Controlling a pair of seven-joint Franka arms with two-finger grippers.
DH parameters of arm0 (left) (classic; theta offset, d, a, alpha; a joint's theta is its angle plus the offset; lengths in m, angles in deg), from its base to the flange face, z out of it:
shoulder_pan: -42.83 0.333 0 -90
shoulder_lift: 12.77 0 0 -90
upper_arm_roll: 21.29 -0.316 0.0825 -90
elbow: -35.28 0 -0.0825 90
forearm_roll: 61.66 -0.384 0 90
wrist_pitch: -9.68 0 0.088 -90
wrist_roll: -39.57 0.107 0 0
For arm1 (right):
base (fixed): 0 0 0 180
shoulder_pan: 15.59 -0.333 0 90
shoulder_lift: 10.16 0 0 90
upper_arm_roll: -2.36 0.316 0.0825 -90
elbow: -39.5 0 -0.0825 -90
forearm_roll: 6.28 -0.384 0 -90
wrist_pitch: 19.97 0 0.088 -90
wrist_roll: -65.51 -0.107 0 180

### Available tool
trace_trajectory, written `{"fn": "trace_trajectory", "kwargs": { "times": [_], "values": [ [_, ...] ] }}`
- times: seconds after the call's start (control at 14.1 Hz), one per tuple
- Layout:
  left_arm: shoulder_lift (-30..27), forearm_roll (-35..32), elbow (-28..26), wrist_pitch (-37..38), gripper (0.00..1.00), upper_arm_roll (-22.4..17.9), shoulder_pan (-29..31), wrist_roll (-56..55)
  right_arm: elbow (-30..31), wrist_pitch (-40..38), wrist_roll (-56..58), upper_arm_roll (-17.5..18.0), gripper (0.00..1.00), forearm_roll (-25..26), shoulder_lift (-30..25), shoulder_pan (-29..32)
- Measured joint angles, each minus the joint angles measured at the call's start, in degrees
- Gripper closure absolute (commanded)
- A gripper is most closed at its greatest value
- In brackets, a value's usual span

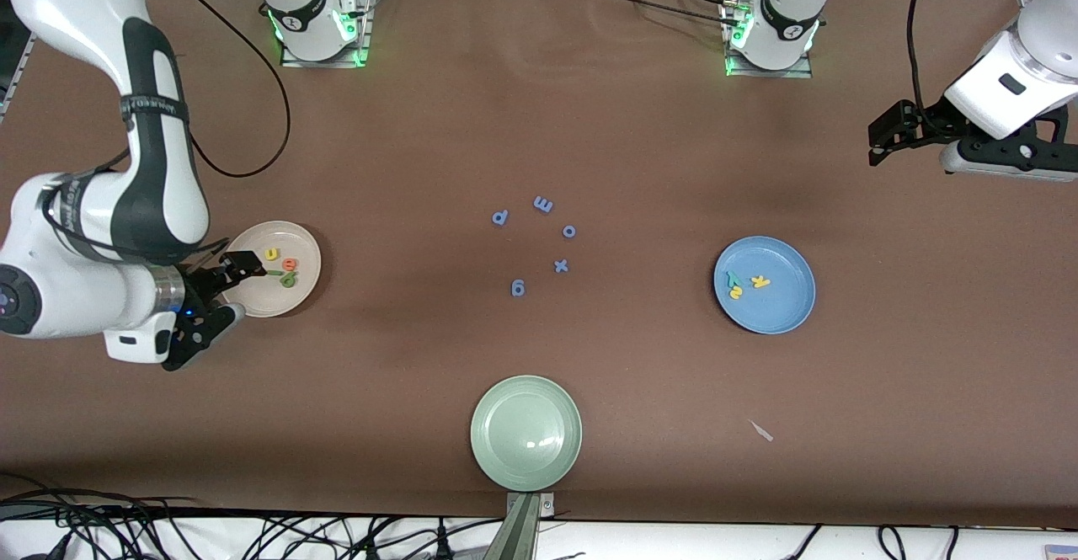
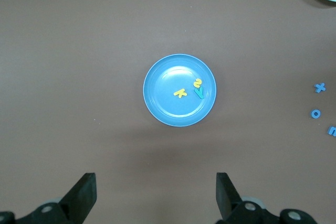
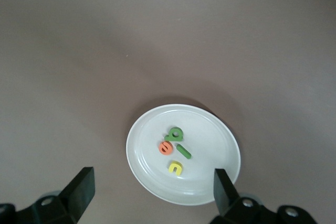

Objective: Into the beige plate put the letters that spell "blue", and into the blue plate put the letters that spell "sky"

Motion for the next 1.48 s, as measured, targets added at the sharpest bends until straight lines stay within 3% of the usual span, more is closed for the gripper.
{"fn": "trace_trajectory", "kwargs": {
  "times": [0.35,0.64,1.06,1.48],
  "values": [
    [0.00,0.00,0.02,0.02,0.00,0.00,0.00,0.00,18.98,7.08,-18.78,9.12,0.00,7.15,-15.83,4.08],
    [0.00,0.00,0.03,0.03,0.00,0.00,0.00,0.00,26.29,5.44,-34.33,14.69,0.00,8.36,-25.55,6.08],
    [0.00,0.00,0.03,0.04,0.00,0.00,0.00,0.00,24.56,-0.06,-35.69,14.50,0.00,12.90,-30.08,8.39],
    [0.00,0.00,0.03,0.04,0.00,0.00,0.00,0.00,23.72,-0.43,-35.46,9.56,0.00,12.14,-31.20,8.97]
  ]
}}
